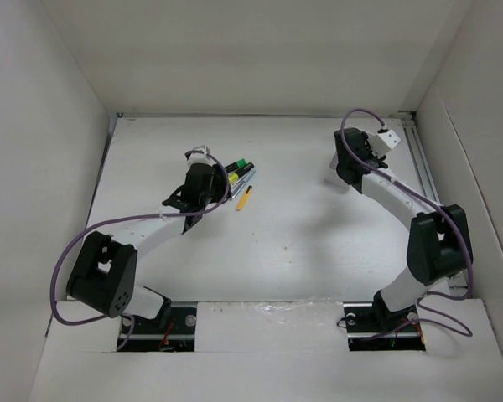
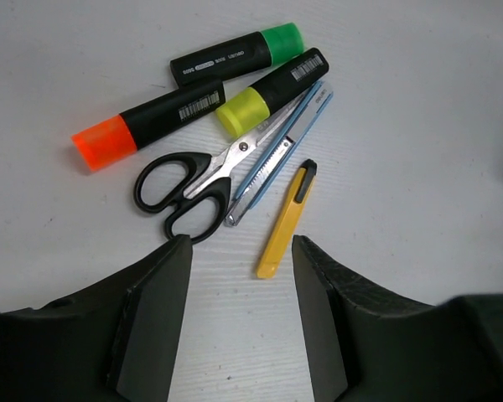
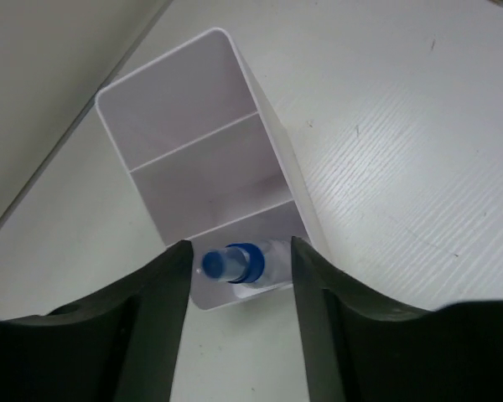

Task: Sort the stationery into containers
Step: Place the stationery in the storage box, then pick up the pen from the center of the board.

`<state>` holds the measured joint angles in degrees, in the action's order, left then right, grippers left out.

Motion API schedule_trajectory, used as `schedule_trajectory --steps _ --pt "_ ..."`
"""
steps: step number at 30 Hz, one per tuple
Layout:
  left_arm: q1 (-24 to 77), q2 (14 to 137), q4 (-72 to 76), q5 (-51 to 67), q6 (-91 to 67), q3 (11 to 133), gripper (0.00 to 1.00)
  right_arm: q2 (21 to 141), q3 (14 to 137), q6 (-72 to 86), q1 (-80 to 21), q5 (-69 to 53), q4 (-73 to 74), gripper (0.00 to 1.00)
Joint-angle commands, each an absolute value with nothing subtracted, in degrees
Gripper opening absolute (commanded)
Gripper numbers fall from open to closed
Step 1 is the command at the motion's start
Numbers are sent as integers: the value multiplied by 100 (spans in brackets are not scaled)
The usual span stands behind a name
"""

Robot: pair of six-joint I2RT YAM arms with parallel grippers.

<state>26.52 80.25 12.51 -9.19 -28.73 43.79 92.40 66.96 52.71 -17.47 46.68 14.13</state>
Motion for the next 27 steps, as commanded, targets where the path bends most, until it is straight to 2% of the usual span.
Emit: schedule_trajectory --steps 1,4,7,9,10,11,13,18,23,27 --pt "2698 8138 1213 -1046 -2777 4605 47 9018 6979 5256 -1898 4563 1345 58" --pt "2969 8279 1081 -1342 -2707 4729 40 8763 6917 5256 -1951 4378 1345 67" --pt "3234 8498 871 -1791 -2602 4956 39 8613 6855 5256 -2013 4299 1283 69" --pt "3418 8630 678 -2003 -2602 5219 39 8447 6803 5204 -2126 4026 1283 54" --pt "3419 8683 546 -2074 -2602 5282 37 8446 6742 5203 -2127 3930 1283 34" --pt "3419 8762 545 -2126 -2602 5282 36 8359 6741 5203 -2179 3763 1283 20" --pt "3419 8815 545 -2214 -2602 5335 34 8271 6688 5151 -2250 3631 1283 0" --pt "3419 9087 466 -2076 -2602 5449 26 8051 6487 5098 -2320 3314 1160 0" --pt "3419 9141 466 -2145 -2733 5563 26 7937 6434 5036 -2320 3313 1055 0" --pt "3068 9018 527 -1794 -2953 5563 37 7937 6372 5036 -2320 3313 1055 0"
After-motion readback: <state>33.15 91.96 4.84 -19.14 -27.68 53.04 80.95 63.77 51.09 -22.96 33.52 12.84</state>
